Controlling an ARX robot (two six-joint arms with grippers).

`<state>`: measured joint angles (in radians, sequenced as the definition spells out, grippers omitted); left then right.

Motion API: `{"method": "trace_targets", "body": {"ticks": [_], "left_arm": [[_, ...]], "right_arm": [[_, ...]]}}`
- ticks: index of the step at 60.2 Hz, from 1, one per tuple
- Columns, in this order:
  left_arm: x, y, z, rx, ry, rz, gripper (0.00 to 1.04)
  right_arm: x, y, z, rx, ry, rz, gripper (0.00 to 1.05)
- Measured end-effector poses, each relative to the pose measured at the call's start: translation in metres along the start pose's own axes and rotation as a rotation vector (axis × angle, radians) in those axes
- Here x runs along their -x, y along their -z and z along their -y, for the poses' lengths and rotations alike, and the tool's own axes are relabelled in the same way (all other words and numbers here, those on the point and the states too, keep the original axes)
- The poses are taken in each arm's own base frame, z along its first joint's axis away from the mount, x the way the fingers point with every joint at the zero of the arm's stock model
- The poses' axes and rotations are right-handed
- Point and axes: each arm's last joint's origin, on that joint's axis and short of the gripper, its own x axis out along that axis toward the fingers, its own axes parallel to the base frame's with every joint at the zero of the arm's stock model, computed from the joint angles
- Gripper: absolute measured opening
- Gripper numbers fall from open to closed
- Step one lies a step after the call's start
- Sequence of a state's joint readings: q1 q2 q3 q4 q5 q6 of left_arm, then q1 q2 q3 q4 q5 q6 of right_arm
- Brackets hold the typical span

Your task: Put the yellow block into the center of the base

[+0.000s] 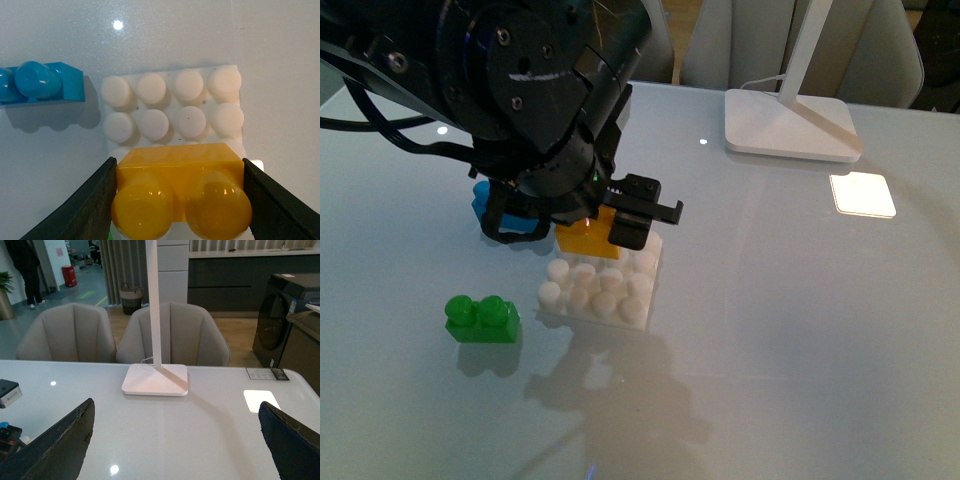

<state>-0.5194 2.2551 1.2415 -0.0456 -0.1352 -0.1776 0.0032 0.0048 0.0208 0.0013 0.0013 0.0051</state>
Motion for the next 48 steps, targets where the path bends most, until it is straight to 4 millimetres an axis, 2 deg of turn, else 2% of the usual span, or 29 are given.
{"method": "trace_targets", "body": {"ticks": [22,48], "left_arm": [[-0.017,0.009,-0.004,-0.002,-0.019,-0.034,0.62],[-0.025,0.008,-0.001,-0.008,-0.026,-0.039,0.62]], "right_arm": [[0.0,0.0,0.0,0.0,0.0,0.0,0.96],[0.0,0.0,0.0,0.0,0.0,0.0,0.96]]}}
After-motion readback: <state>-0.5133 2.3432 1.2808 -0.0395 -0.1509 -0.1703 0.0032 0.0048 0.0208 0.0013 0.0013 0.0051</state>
